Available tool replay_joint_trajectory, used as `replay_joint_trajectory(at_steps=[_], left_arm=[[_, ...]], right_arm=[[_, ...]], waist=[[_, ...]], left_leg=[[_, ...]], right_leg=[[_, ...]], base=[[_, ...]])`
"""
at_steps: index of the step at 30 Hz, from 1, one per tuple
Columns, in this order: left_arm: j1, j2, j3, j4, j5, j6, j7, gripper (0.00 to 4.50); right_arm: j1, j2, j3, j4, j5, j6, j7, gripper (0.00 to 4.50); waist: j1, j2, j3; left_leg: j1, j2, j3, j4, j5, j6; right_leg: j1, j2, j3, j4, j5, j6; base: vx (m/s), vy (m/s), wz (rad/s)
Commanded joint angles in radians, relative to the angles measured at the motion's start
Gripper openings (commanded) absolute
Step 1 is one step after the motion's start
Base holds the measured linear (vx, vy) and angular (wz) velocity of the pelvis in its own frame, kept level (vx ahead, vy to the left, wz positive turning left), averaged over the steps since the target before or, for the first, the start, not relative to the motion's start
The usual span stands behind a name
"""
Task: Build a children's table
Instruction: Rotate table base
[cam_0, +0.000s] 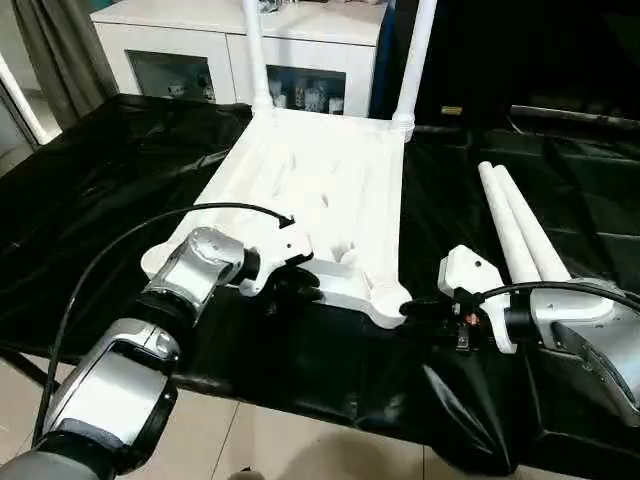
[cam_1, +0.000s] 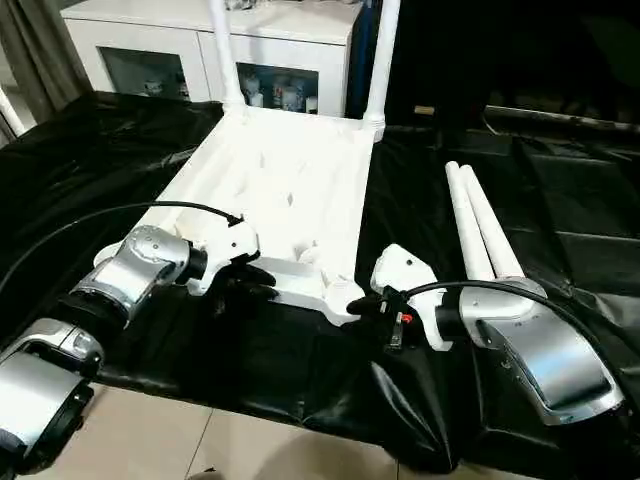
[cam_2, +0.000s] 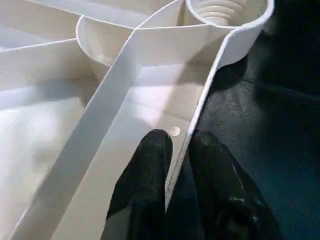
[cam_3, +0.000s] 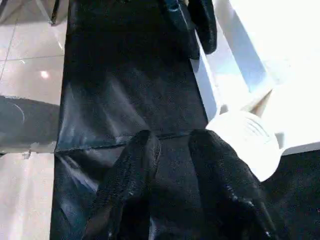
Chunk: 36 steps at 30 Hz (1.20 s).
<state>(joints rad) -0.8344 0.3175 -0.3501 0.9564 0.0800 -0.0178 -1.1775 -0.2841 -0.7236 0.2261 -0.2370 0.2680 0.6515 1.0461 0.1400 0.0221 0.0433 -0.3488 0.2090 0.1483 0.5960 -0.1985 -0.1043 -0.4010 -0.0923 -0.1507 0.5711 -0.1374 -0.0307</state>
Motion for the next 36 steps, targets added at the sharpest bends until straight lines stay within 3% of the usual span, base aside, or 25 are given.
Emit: replay_joint_trajectory(at_steps=[1,6,10,11,14,15,17,19,21,22,24,25,26,28,29,30,31,32,33,34,35,36], left_arm=[[0.024,0.018,0.0,-0.022,0.006,0.017,-0.007,0.58],[0.085,0.062,-0.021,-0.08,0.042,0.034,0.01,0.38],[0.126,0.087,-0.016,-0.126,0.057,0.075,0.043,0.24],[0.151,0.097,0.004,-0.167,0.05,0.106,0.068,0.21],[0.178,0.105,0.027,-0.221,0.042,0.148,0.09,0.12],[0.195,0.113,0.039,-0.257,0.036,0.158,0.098,0.1],[0.227,0.13,0.053,-0.32,0.029,0.176,0.104,0.09],[0.244,0.139,0.059,-0.354,0.027,0.194,0.108,0.03],[0.253,0.144,0.065,-0.372,0.025,0.199,0.119,0.02],[0.26,0.149,0.066,-0.387,0.028,0.212,0.125,0.01],[0.276,0.165,0.072,-0.416,0.028,0.218,0.124,0.01],[0.284,0.172,0.076,-0.432,0.027,0.227,0.125,0.01],[0.291,0.183,0.079,-0.442,0.031,0.226,0.127,0.01],[0.303,0.205,0.085,-0.459,0.039,0.221,0.134,0.01],[0.305,0.209,0.086,-0.462,0.041,0.221,0.136,0.01],[0.314,0.222,0.092,-0.48,0.042,0.228,0.137,0.01],[0.319,0.226,0.107,-0.501,0.02,0.244,0.123,0.01],[0.325,0.226,0.125,-0.527,-0.008,0.264,0.106,0.01],[0.325,0.226,0.125,-0.527,-0.008,0.264,0.106,0.5],[0.328,0.228,0.134,-0.548,-0.017,0.28,0.105,0.62],[0.337,0.237,0.142,-0.602,-0.033,0.321,0.096,0.62],[0.34,0.239,0.148,-0.628,-0.039,0.33,0.098,0.68]], right_arm=[[-0.004,-0.007,0.007,-0.011,-0.003,-0.014,-0.004,1.32],[0.0,-0.006,0.007,-0.01,-0.005,-0.016,-0.007,1.32],[-0.004,0.003,0.007,0.003,-0.018,-0.03,-0.019,1.32],[-0.013,0.011,0.006,0.015,-0.027,-0.036,-0.034,1.32],[-0.021,0.019,0.005,0.027,-0.037,-0.044,-0.049,1.32],[-0.029,0.024,0.004,0.037,-0.043,-0.047,-0.059,1.32],[-0.041,0.032,0.005,0.054,-0.05,-0.051,-0.068,1.32],[-0.047,0.036,0.007,0.062,-0.053,-0.052,-0.073,1.32],[-0.053,0.038,0.011,0.069,-0.057,-0.057,-0.077,1.32],[-0.056,0.039,0.012,0.072,-0.059,-0.057,-0.079,1.32],[-0.066,0.045,0.006,0.087,-0.066,-0.056,-0.094,1.32],[-0.07,0.047,0.002,0.093,-0.069,-0.054,-0.1,1.32],[-0.076,0.05,-0.002,0.104,-0.079,-0.059,-0.112,1.32],[-0.089,0.057,-0.007,0.129,-0.098,-0.065,-0.141,1.32],[-0.091,0.058,-0.008,0.134,-0.101,-0.066,-0.146,1.32],[-0.099,0.064,-0.012,0.15,-0.113,-0.073,-0.166,1.32],[-0.108,0.079,-0.022,0.167,-0.124,-0.076,-0.201,1.32],[-0.118,0.096,-0.034,0.183,-0.133,-0.077,-0.238,1.32],[-0.118,0.096,-0.034,0.183,-0.133,-0.077,-0.238,1.32],[-0.136,0.1,-0.02,0.201,-0.182,-0.067,-0.295,1.32],[-0.184,0.11,0.013,0.25,-0.261,-0.02,-0.383,1.32],[-0.208,0.122,0.016,0.28,-0.264,0.014,-0.401,1.32]], waist=[[0.002,0.002,-0.071],[-0.007,0.0,-0.069],[-0.026,-0.002,-0.062],[-0.032,-0.008,-0.061],[-0.045,-0.008,-0.056],[-0.051,-0.012,-0.054],[-0.063,-0.014,-0.054],[-0.078,-0.01,-0.054],[-0.086,-0.009,-0.052],[-0.093,-0.004,-0.052],[-0.103,-0.004,-0.05],[-0.117,-0.002,-0.049],[-0.125,0.003,-0.046],[-0.141,0.009,-0.046],[-0.149,0.012,-0.043],[-0.15,0.009,-0.042],[-0.156,0.005,-0.04],[-0.166,0.002,-0.038],[-0.169,0.003,-0.038],[-0.17,0.007,-0.039],[-0.173,0.014,-0.039],[-0.176,0.02,-0.035]], left_leg=[[-0.005,0.022,0.002,-0.069,-0.172,0.058],[-0.006,0.02,0.004,-0.07,-0.182,0.057],[-0.003,0.013,0.005,-0.071,-0.219,0.052],[0.0,0.012,0.006,-0.069,-0.235,0.047],[0.002,0.005,0.006,-0.065,-0.257,0.043],[0.0,-0.003,0.007,-0.06,-0.261,0.048],[-0.002,-0.003,0.003,-0.059,-0.272,0.051],[-0.006,0.0,-0.001,-0.061,-0.291,0.053],[0.005,-0.001,-0.002,-0.056,-0.319,0.056],[0.005,0.002,-0.005,-0.059,-0.332,0.056],[0.002,0.009,-0.013,-0.064,-0.367,0.053],[0.0,0.013,-0.018,-0.067,-0.398,0.049],[0.006,0.021,-0.024,-0.072,-0.434,0.046],[0.007,0.032,-0.032,-0.08,-0.48,0.041],[0.0,0.042,-0.04,-0.092,-0.515,0.034],[0.002,0.043,-0.042,-0.093,-0.53,0.031],[0.015,0.034,-0.036,-0.087,-0.544,0.023],[0.015,0.02,-0.033,-0.074,-0.519,0.018],[0.012,0.016,-0.031,-0.069,-0.503,0.017],[0.014,0.017,-0.033,-0.066,-0.483,0.016],[0.006,0.031,-0.042,-0.077,-0.491,0.015],[-0.007,0.042,-0.051,-0.09,-0.519,0.017]], right_leg=[[0.07,-0.063,0.055,-0.069,-0.323,-0.101],[0.071,-0.065,0.055,-0.07,-0.345,-0.101],[0.067,-0.062,0.048,-0.086,-0.452,-0.061],[0.064,-0.063,0.045,-0.09,-0.488,-0.048],[0.061,-0.059,0.034,-0.103,-0.566,-0.01],[0.059,-0.056,0.028,-0.112,-0.597,0.015],[0.06,-0.055,0.015,-0.12,-0.625,0.049],[0.063,-0.053,0.006,-0.124,-0.615,0.057],[0.057,-0.053,-0.005,-0.136,-0.627,0.068],[0.062,-0.054,-0.012,-0.138,-0.619,0.068],[0.07,-0.053,-0.022,-0.142,-0.608,0.077],[0.075,-0.054,-0.027,-0.143,-0.609,0.083],[0.077,-0.056,-0.031,-0.147,-0.607,0.078],[0.086,-0.06,-0.031,-0.138,-0.573,0.06],[0.094,-0.063,-0.026,-0.125,-0.546,0.047],[0.093,-0.065,-0.022,-0.122,-0.544,0.043],[0.081,-0.068,-0.024,-0.131,-0.571,0.036],[0.08,-0.071,-0.04,-0.144,-0.624,0.046],[0.082,-0.07,-0.048,-0.15,-0.643,0.059],[0.085,-0.07,-0.052,-0.153,-0.64,0.068],[0.096,-0.069,-0.046,-0.136,-0.588,0.056],[0.107,-0.064,-0.043,-0.121,-0.566,0.053]], base=[[0.0,0.0,0.0],[0.0,0.0,0.0],[0.0,0.0,0.0],[0.0,0.0,0.0],[0.0,0.0,0.0],[0.0,0.0,0.0],[0.0,0.0,0.0],[0.0,0.0,0.0],[0.0,0.0,0.0],[0.0,0.0,0.0],[0.0,0.0,0.0],[0.0,0.0,0.0],[0.0,0.0,0.0],[0.0,0.0,0.0],[0.0,0.0,0.0],[0.0,0.0,0.0],[0.0,0.0,0.0],[0.0,0.0,0.0],[0.0,0.0,0.0],[0.0,0.0,0.0],[0.0,0.0,0.0],[0.0,0.0,0.0]])
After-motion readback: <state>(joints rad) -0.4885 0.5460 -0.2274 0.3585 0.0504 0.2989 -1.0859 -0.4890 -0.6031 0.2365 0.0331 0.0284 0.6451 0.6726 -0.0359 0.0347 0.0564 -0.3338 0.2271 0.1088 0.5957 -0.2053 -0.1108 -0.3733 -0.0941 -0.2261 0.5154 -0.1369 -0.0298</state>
